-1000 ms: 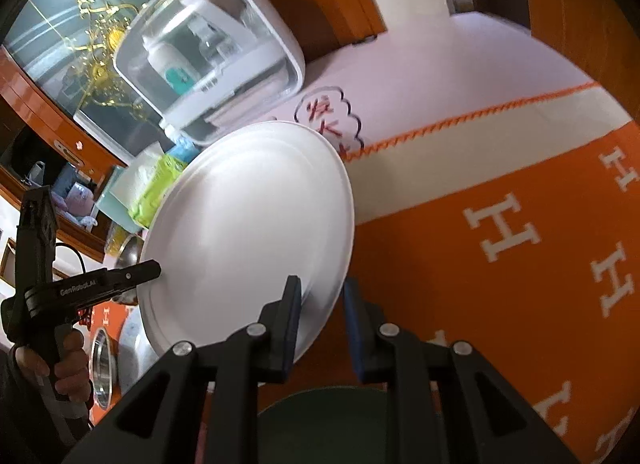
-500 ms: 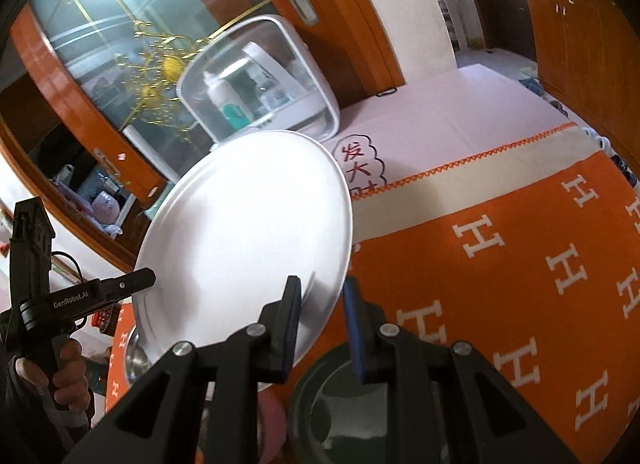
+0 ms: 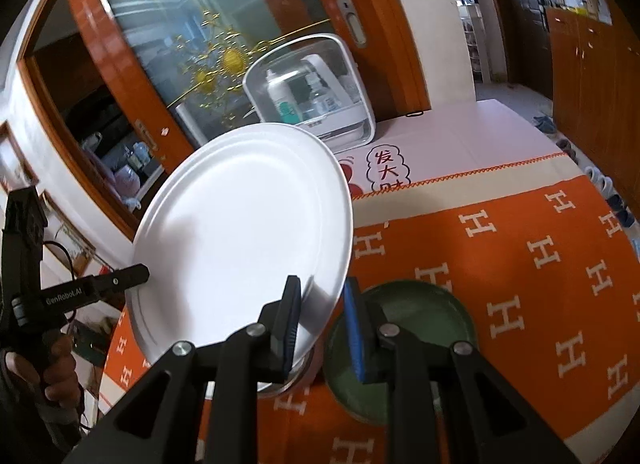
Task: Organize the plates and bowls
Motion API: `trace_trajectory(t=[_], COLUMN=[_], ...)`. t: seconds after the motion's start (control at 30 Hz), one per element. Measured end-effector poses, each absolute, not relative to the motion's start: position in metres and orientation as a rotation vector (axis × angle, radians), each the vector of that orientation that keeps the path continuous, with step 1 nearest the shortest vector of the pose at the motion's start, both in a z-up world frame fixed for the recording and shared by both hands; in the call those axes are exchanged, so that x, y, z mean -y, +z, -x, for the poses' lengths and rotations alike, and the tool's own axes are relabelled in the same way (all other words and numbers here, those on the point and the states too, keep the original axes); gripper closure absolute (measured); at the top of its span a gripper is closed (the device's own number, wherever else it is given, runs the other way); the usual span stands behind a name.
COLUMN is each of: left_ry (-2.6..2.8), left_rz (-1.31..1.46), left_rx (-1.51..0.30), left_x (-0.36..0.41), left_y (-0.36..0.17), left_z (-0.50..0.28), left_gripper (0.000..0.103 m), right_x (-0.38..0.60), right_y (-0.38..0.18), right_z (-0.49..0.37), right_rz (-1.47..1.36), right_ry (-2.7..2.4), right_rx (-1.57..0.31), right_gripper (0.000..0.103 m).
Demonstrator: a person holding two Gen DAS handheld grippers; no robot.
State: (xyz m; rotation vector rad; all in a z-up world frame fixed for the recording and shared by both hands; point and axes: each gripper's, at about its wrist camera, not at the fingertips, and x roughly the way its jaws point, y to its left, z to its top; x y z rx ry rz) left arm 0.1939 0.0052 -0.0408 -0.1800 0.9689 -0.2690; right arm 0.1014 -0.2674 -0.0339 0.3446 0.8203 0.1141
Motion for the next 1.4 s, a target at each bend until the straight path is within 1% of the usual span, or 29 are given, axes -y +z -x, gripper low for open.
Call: trace_trajectory(t=[0.37,0.57,1.03,1.4], left_ry=[-0.234,-0.227,-0.250,-0.287], left_rz=[0.191,0.195,0.129,0.034], left_rx=[-1.002,-1.039,-1.165,-1.260], left_x=[-0.051,-0.073,-0.098,-0.085], left_y=[-0.058,-0.071,-0.122,-0.166], left_z=[-0.114,-0.087,-0.043,-0.029], left_gripper=[0.083,0.083,0.083,0.081], right_x=[0.221,0.196,0.156,0.153], right_y=[-0.035,-0.044,-0.089,-0.132], right_z=[-0.044,-0.021,0.026,0.046], right_rz=[-0.288,-0.267,-0.262,-0.292], right_ry=[0.141,0.134,0.050,-0.043], right_rx=[-0.867,-0.922,-1.102,-1.256], right_gripper=[0.081,0.081,0.080,0.079])
